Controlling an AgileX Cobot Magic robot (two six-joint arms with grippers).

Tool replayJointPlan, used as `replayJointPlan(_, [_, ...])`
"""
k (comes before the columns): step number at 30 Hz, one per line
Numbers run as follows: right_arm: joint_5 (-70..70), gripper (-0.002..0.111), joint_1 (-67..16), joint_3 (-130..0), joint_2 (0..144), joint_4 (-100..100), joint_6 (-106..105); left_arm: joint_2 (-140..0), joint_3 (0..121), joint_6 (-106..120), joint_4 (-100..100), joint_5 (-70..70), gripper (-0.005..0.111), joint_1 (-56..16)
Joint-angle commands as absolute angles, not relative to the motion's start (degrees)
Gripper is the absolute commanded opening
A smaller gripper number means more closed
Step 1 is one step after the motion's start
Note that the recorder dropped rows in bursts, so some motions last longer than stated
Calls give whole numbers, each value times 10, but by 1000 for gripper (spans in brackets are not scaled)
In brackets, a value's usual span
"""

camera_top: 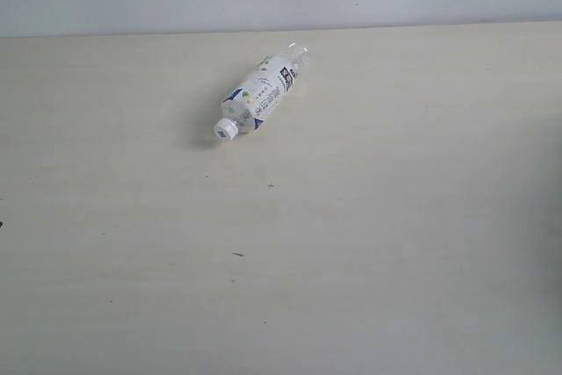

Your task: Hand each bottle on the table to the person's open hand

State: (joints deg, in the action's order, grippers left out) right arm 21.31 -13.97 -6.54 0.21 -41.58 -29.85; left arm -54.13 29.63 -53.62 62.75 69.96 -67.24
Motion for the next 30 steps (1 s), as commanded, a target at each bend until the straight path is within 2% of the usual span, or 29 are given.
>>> replayJointPlan(1, [209,0,-140,-69,0,-416,-298,-538,298,-524,717,700,1,-673])
replayJointPlan(7, [209,0,-140,-69,0,-416,-298,-527,298,-538,784,671,0,-674])
replayJointPlan(14, [209,0,-140,-69,0,-416,-298,-434,286,-548,743,333,0,-672])
replayJointPlan(20, [209,0,-140,-69,0,-416,-298,-420,240,-628,757,131,0,-638])
replayJointPlan(25, [209,0,-140,-69,0,-416,-298,-409,212,-766,852,116,0,-601])
replayJointPlan(30, [209,0,-140,-69,0,-416,-298,-342,204,-853,929,94,0,-598])
